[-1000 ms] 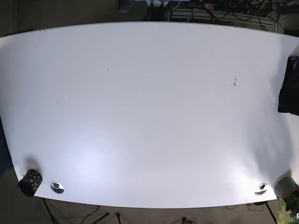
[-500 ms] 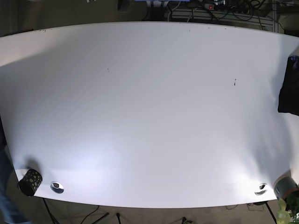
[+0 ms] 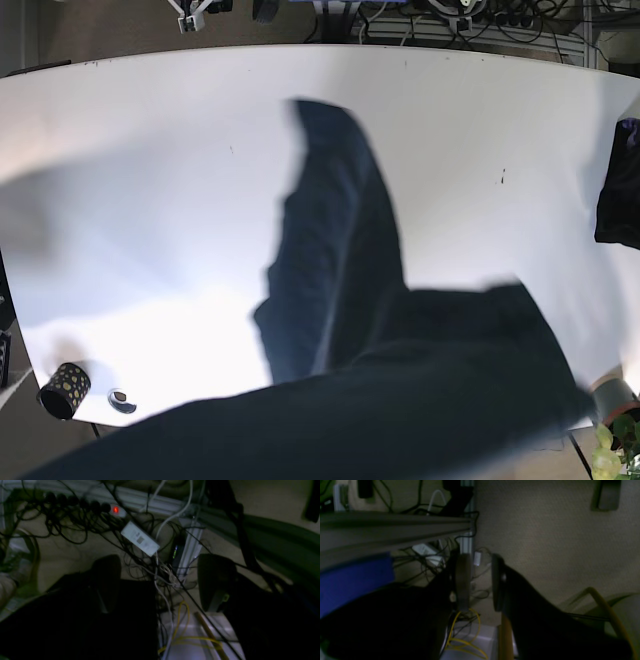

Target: Fold the T-shirt properly

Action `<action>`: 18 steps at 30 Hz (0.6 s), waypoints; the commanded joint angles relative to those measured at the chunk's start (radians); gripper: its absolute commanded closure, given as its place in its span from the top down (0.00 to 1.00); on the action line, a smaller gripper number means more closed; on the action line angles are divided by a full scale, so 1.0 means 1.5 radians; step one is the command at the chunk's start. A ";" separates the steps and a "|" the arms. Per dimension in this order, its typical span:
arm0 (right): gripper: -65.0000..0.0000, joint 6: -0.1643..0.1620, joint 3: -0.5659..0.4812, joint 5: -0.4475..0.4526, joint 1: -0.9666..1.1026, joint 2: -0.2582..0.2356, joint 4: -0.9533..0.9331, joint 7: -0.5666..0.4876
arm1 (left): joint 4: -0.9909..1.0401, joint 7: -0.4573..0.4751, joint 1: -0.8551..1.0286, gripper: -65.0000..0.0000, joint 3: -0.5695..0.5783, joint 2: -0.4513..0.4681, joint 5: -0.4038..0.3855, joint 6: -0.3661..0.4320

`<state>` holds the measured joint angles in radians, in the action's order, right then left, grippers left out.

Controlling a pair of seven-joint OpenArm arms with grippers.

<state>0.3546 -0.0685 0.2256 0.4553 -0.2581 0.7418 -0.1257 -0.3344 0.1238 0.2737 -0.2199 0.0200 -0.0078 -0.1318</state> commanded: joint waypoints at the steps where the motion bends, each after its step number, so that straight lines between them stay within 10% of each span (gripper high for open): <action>1: 0.20 0.006 0.001 0.004 -0.014 -0.001 -0.023 -0.008 | 0.050 0.008 -0.023 0.68 0.001 0.006 0.000 -0.004; 18: 0.21 0.011 0.002 -0.054 -0.139 0.037 -0.171 -0.011 | 0.130 0.008 -0.108 0.68 0.000 0.020 0.061 -0.003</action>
<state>0.3622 -0.0689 0.1646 0.2481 -0.2031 0.4885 -0.1287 -0.1356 0.1287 0.1078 -0.2199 0.0467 0.0784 -0.1318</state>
